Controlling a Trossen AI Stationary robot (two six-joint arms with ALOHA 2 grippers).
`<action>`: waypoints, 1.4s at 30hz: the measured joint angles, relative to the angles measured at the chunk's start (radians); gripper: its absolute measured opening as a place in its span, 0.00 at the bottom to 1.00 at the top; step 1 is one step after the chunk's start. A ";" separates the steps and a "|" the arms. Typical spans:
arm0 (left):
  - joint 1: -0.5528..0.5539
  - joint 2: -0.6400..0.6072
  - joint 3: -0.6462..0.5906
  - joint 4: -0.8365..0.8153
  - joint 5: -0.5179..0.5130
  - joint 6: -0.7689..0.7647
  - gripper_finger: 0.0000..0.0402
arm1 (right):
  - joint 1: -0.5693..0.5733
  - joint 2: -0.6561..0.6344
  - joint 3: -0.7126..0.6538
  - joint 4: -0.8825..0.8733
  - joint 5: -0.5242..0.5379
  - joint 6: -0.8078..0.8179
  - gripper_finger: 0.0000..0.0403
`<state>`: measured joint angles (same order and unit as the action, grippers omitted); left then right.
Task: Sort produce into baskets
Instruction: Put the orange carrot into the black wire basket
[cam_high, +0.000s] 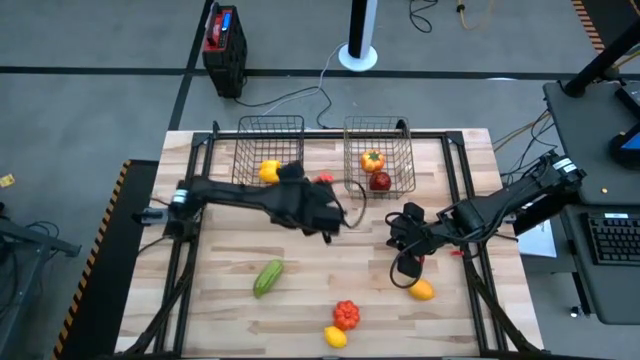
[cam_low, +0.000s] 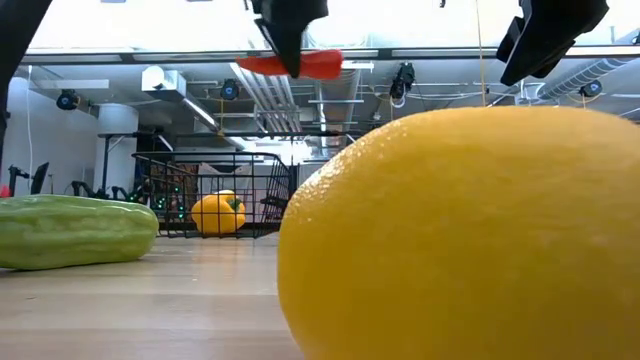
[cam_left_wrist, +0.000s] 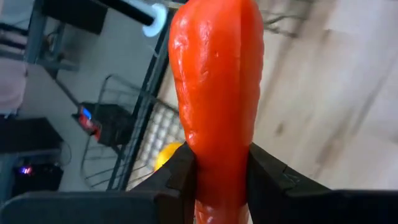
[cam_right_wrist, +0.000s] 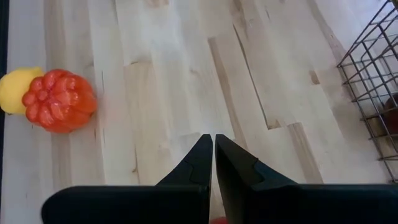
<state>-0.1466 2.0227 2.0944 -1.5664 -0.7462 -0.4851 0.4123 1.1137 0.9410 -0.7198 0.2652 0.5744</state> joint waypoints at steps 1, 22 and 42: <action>0.014 -0.023 -0.016 0.001 -0.001 -0.002 0.21 | 0.000 0.000 0.000 0.001 0.000 -0.002 0.03; 0.595 -0.558 -0.779 0.406 0.329 -0.069 0.21 | 0.000 0.000 -0.008 0.058 0.035 -0.048 0.03; 0.767 -0.431 -0.812 0.440 0.449 -0.072 0.21 | 0.000 0.000 -0.008 0.060 0.052 -0.076 0.03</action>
<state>0.6199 1.5919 1.2819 -1.1266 -0.2971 -0.5571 0.4126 1.1137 0.9329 -0.6598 0.3172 0.4983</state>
